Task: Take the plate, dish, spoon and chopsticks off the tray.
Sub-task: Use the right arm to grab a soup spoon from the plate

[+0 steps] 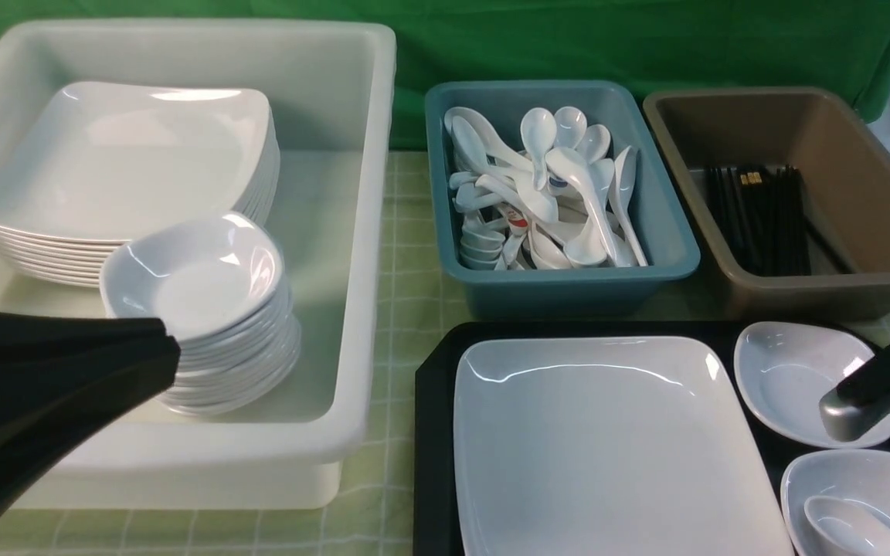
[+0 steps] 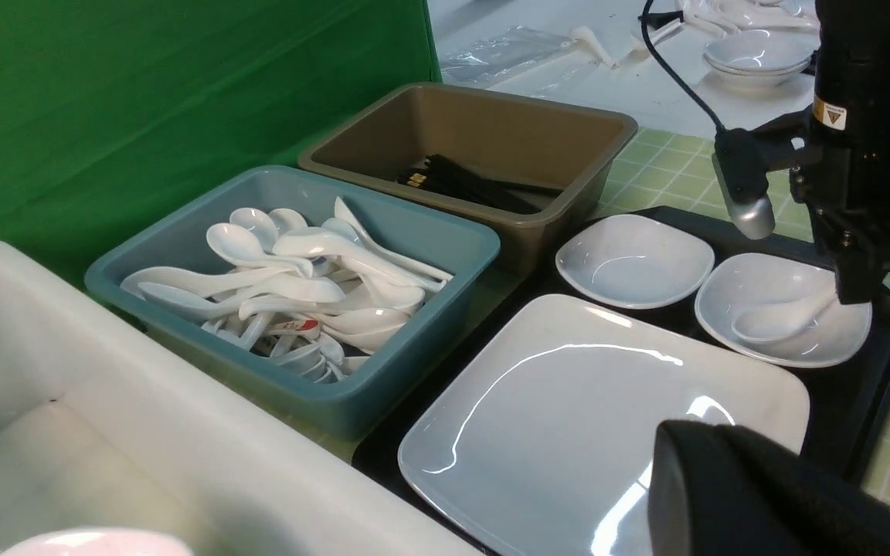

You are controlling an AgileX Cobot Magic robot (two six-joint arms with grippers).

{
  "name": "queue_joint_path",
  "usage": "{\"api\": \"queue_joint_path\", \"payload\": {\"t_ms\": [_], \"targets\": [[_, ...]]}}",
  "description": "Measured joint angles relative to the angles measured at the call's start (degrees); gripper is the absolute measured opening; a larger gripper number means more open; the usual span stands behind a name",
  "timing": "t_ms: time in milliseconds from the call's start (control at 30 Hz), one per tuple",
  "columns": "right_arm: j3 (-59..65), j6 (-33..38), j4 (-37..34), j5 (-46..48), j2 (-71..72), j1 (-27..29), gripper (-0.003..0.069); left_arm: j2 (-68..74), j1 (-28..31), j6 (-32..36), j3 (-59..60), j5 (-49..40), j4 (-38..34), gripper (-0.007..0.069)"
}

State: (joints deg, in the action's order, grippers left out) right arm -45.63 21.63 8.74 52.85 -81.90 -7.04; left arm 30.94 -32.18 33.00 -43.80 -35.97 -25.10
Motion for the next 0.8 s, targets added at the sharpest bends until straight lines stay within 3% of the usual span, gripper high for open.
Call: {"api": "queue_joint_path", "payload": {"t_ms": [133,367,800], "targets": [[0.4,0.9,1.4,-4.7,-1.0,0.0,0.0510,0.0,0.0,0.0,0.0,0.0,0.0,0.0010],[0.6,2.0,1.5,-3.5,-4.1,0.0,0.0449,0.0,0.0,0.0,0.0,0.0,-0.1,0.0010],[0.6,3.6,1.5,-4.8,-9.3,0.0,0.0431,0.0,0.0,0.0,0.0,0.0,0.0,0.0010]]}}
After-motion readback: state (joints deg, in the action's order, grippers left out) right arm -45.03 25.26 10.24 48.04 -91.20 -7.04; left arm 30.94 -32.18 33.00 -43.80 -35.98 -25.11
